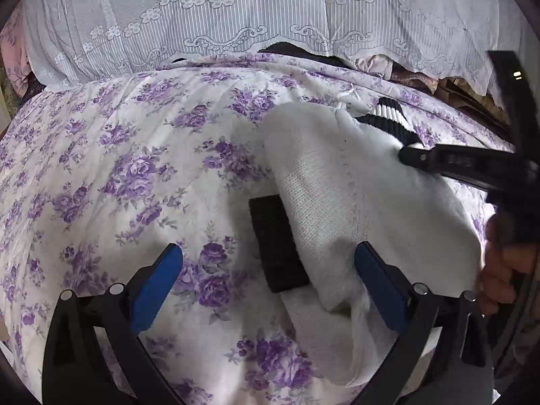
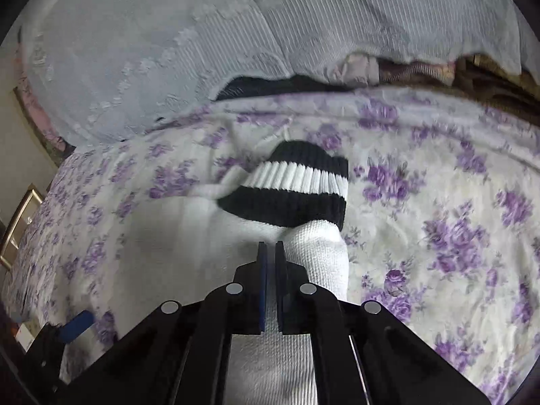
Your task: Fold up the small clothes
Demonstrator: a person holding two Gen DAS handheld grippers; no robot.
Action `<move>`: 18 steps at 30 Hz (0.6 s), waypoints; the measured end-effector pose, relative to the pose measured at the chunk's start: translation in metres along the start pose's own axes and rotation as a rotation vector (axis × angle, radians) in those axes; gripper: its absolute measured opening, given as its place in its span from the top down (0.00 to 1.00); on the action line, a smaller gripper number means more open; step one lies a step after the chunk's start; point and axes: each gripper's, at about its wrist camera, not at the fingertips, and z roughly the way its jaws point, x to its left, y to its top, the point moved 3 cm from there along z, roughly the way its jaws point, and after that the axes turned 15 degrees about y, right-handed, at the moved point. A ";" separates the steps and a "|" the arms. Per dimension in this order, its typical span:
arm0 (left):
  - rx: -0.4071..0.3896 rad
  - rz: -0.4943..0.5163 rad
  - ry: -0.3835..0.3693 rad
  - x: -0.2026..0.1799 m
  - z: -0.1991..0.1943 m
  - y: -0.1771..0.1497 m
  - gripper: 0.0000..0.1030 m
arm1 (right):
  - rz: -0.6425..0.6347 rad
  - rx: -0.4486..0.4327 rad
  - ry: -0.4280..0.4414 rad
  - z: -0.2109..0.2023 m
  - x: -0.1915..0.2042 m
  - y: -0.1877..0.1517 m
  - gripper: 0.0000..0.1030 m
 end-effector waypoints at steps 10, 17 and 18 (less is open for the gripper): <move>-0.004 0.000 0.004 0.000 -0.001 0.000 0.04 | -0.120 -0.088 0.058 -0.071 0.039 -0.029 0.85; -0.011 0.008 0.011 -0.001 -0.002 -0.001 0.04 | -0.151 -0.065 0.064 -0.070 0.030 -0.083 0.75; -0.012 0.009 0.012 -0.001 -0.002 -0.002 0.04 | -0.144 -0.063 0.064 -0.071 0.030 -0.082 0.76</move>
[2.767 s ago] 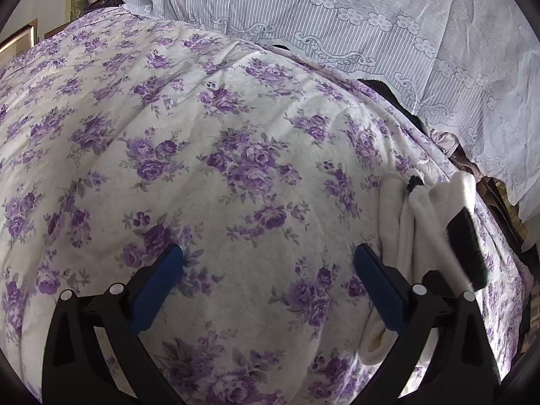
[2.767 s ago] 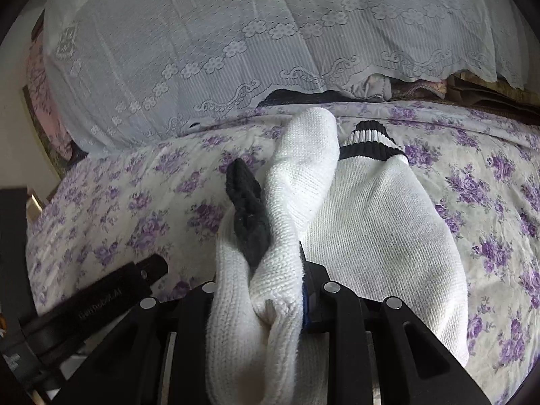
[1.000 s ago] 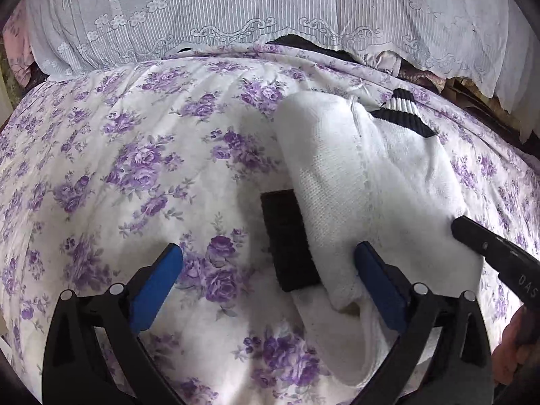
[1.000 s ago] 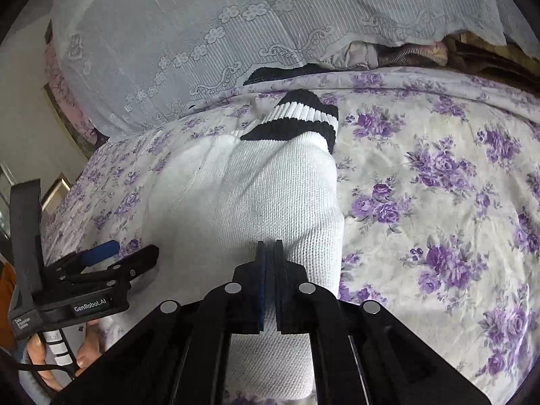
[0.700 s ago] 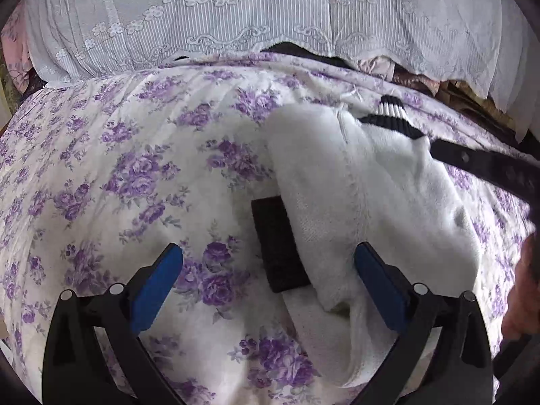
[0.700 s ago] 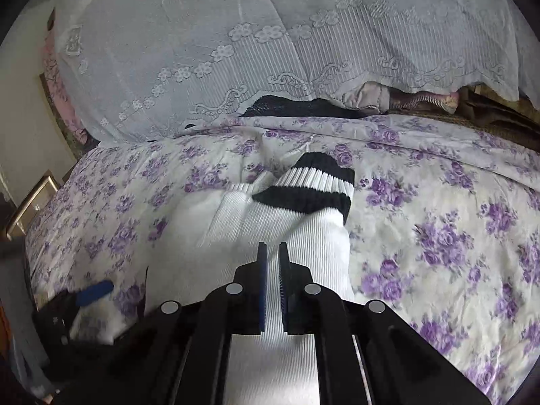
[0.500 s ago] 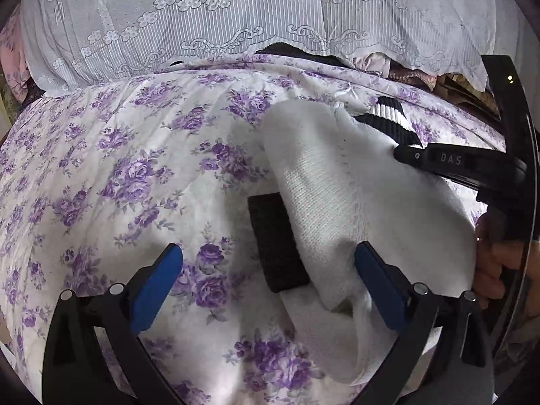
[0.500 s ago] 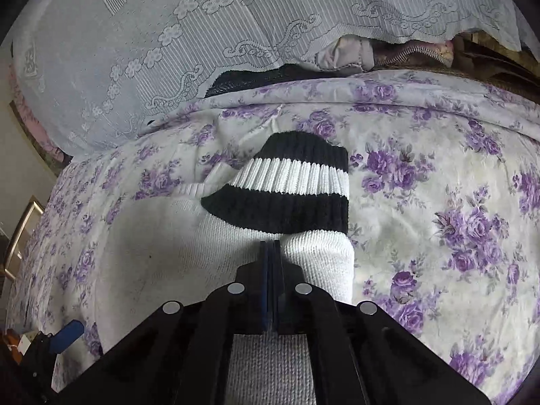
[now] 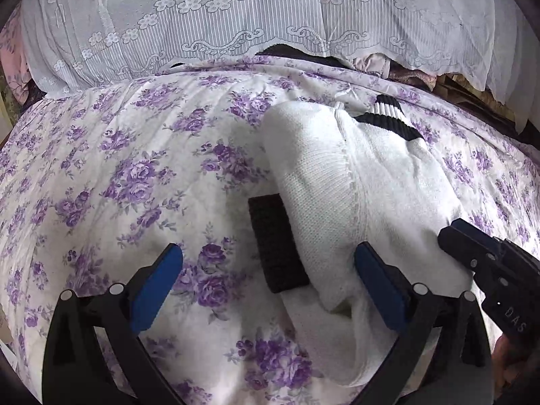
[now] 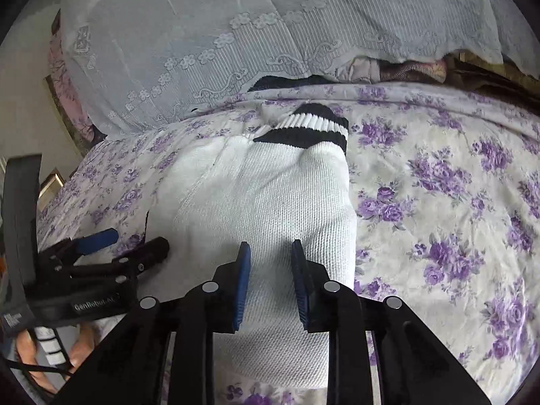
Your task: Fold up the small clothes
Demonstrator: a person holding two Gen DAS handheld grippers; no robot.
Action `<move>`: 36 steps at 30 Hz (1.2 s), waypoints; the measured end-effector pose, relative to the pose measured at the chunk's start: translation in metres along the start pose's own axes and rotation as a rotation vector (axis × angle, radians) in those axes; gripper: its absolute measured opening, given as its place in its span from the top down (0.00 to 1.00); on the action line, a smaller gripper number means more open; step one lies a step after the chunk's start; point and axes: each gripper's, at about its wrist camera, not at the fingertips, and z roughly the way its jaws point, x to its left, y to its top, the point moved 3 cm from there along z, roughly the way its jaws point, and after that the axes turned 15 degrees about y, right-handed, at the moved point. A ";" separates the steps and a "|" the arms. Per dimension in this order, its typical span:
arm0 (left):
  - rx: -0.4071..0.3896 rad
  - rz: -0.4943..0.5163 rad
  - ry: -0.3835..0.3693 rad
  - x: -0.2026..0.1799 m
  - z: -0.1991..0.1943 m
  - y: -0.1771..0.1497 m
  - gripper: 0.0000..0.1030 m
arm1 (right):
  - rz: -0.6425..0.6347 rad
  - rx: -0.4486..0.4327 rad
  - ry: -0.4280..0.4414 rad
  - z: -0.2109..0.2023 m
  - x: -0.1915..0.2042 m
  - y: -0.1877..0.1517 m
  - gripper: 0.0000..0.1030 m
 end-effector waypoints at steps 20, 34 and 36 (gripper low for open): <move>0.125 -0.012 -0.192 -0.013 0.008 -0.002 0.04 | 0.133 -0.091 0.073 -0.031 -0.023 -0.012 0.50; 0.201 -0.070 -0.376 -0.022 0.031 0.002 0.04 | 0.471 -0.128 0.281 -0.013 -0.080 -0.008 0.31; 0.201 -0.088 -0.385 -0.024 0.036 0.008 0.04 | 0.487 -0.114 0.289 -0.001 -0.082 -0.006 0.31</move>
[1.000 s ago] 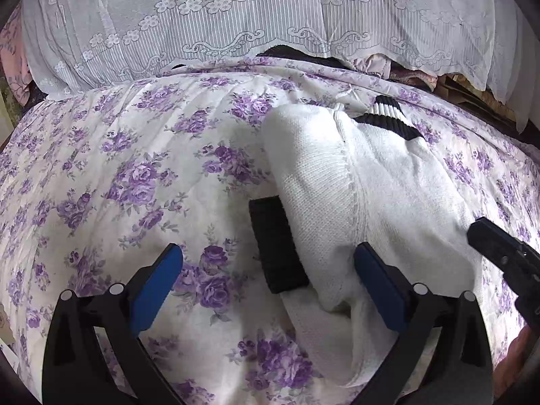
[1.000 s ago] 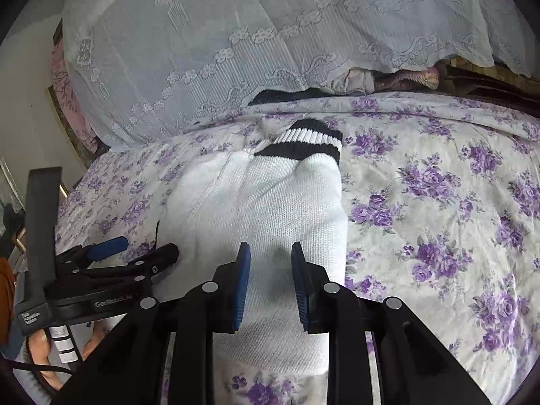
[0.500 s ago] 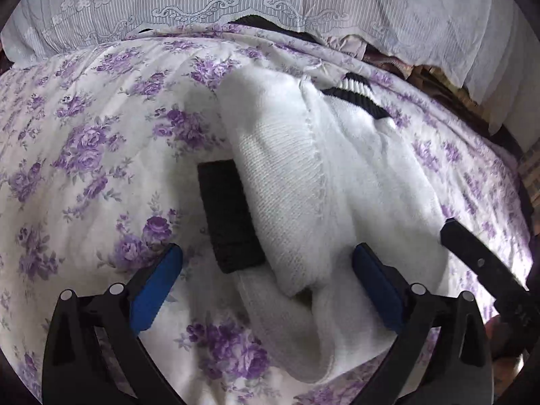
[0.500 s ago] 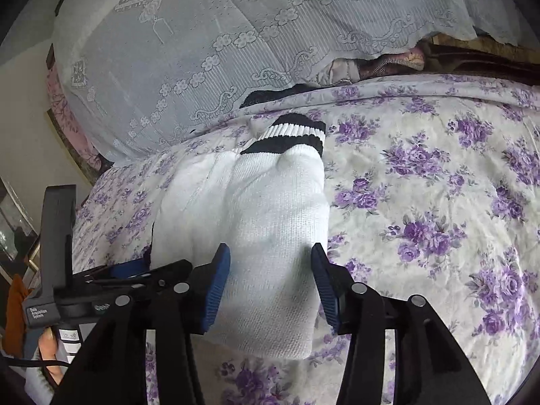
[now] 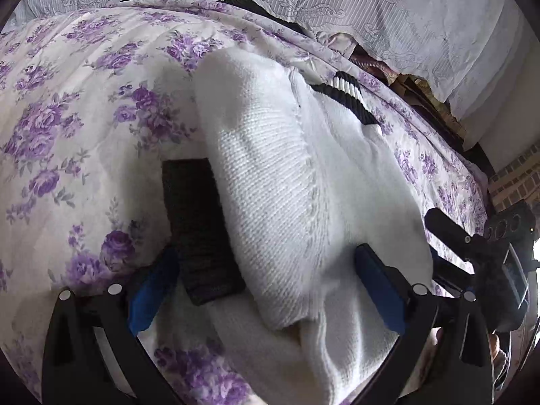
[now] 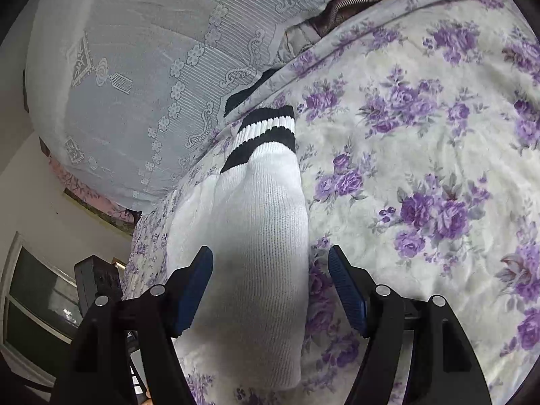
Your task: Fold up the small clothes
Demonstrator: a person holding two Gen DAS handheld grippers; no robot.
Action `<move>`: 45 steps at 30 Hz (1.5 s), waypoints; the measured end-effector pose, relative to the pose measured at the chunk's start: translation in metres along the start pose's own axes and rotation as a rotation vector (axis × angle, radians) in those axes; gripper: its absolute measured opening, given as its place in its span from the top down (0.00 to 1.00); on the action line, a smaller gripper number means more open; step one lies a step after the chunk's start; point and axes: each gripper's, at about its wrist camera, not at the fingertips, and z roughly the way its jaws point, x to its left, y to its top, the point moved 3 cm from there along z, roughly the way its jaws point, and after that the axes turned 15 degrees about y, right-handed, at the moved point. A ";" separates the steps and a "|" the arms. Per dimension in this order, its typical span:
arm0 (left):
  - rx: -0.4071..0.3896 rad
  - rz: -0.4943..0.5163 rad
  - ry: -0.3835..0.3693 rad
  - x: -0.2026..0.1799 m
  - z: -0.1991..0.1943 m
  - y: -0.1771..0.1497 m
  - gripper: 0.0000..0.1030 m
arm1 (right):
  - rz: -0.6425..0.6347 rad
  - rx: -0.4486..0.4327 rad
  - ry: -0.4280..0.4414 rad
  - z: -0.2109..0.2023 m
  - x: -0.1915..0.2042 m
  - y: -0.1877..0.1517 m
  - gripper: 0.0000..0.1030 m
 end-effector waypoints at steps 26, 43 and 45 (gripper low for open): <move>-0.012 0.006 -0.094 -0.013 0.010 0.011 0.10 | -0.056 0.068 0.041 0.051 0.000 0.018 0.42; -0.100 0.015 -0.081 -0.012 -0.016 -0.001 0.50 | -0.123 0.049 0.049 0.036 0.011 0.009 0.52; -0.089 0.003 -0.100 -0.011 -0.020 -0.007 0.51 | -0.121 0.055 0.053 0.031 0.012 0.003 0.52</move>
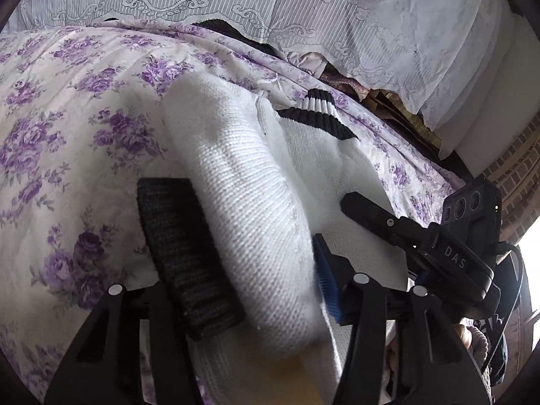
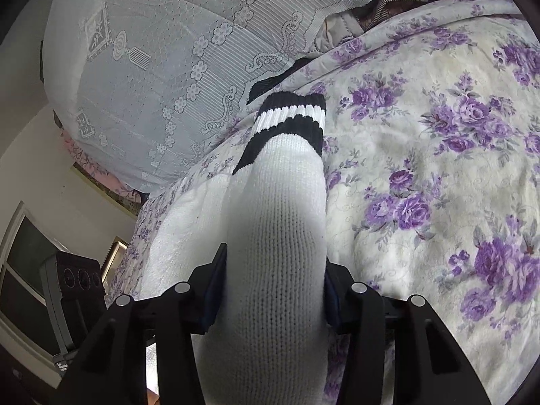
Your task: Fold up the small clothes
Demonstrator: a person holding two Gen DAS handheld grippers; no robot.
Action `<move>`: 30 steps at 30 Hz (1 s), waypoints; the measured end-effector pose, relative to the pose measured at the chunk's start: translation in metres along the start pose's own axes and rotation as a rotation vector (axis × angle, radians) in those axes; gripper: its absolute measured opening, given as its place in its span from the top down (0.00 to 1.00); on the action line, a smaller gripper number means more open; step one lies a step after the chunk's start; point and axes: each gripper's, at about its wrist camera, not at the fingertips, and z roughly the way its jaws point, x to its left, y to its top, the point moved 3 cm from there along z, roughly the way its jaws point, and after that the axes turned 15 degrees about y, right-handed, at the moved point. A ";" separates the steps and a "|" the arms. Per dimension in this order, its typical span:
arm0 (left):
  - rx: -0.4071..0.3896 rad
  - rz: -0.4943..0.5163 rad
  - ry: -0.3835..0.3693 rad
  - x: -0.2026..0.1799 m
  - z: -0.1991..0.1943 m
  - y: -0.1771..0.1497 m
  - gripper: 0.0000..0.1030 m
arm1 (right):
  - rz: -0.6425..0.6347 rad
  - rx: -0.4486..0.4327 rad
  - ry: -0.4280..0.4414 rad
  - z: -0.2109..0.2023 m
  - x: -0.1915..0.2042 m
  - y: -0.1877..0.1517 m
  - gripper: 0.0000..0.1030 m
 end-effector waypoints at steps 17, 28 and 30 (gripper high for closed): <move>0.021 -0.017 -0.048 -0.003 -0.008 -0.021 0.55 | 0.026 -0.019 0.002 -0.022 0.005 -0.023 0.54; 0.015 -0.042 -0.030 -0.006 -0.060 -0.068 0.56 | -0.012 -0.002 0.039 -0.055 0.039 -0.064 0.55; 0.014 -0.056 -0.022 -0.003 -0.074 -0.080 0.56 | -0.016 0.014 0.052 -0.059 0.049 -0.075 0.55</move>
